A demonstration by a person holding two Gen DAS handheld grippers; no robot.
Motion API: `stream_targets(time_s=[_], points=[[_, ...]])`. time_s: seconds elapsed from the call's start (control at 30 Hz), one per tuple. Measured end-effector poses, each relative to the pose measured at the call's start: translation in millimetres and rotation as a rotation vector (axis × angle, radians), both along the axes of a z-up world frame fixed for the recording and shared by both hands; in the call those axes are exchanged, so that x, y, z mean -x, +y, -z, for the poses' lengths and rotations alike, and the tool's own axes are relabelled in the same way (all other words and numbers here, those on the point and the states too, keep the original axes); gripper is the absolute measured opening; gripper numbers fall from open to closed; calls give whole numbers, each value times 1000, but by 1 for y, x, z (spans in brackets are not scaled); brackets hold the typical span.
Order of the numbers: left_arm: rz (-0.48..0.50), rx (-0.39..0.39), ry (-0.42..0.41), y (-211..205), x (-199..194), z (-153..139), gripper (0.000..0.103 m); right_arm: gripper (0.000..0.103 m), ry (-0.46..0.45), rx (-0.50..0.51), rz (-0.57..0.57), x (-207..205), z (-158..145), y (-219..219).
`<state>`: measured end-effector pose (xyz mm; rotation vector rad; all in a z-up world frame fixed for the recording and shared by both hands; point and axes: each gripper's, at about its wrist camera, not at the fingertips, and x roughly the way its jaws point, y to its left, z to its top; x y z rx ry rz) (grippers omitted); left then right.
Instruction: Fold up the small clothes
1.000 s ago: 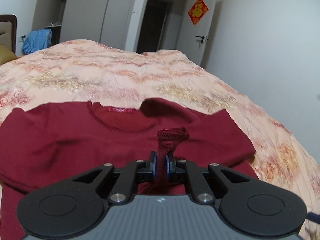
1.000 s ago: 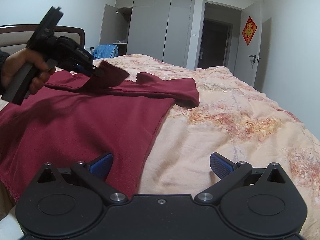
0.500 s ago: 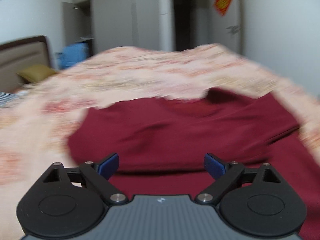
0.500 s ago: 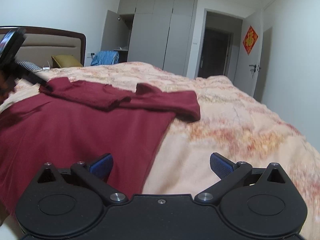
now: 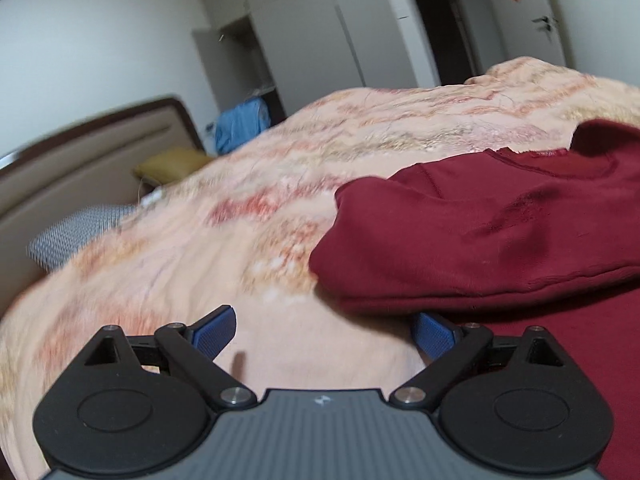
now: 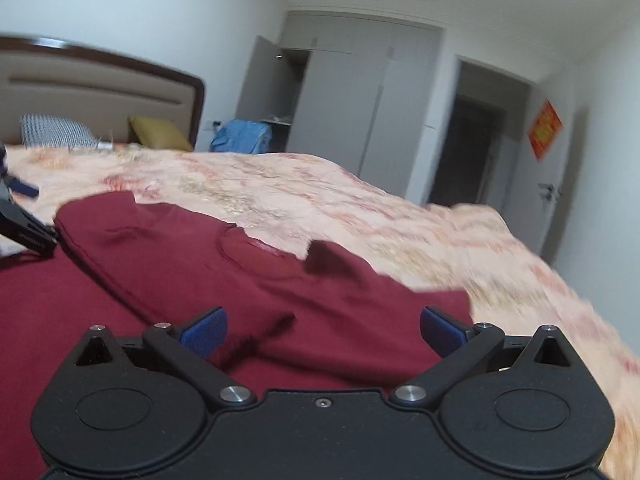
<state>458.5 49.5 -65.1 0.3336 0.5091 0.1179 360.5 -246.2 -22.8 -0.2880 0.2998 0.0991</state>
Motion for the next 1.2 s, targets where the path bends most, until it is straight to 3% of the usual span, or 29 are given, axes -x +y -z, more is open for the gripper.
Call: stream_targets(time_s=[0.13, 0.23, 0.43, 0.5, 0.63, 0.8, 0.87, 0.97, 1.07, 1.2], points=[[26, -29, -46, -3, -8, -1, 95, 102, 25, 43, -23, -36, 7, 19], [7, -26, -90, 2, -9, -4, 95, 102, 101, 69, -16, -52, 23, 27], [37, -40, -197, 1, 0, -12, 93, 102, 124, 53, -14, -58, 35, 27], [53, -49, -195, -3, -3, -12, 90, 102, 127, 54, -15, -57, 36, 27], [80, -26, -124, -5, -19, -12, 65, 102, 140, 31, -19, -58, 38, 22], [67, 27, -117, 2, -21, -14, 49, 102, 143, 23, -21, -59, 39, 21], [64, 48, -105, 6, -20, -15, 28, 102, 145, 24, -21, -60, 39, 21], [55, 73, -57, 9, -24, -12, 18, 102, 147, 22, -23, -60, 39, 19], [36, 98, -6, 14, -27, -2, 15, 102, 147, 22, -23, -61, 40, 19], [28, 121, -1, 18, -23, 4, 15, 102, 144, 26, -22, -61, 40, 19]])
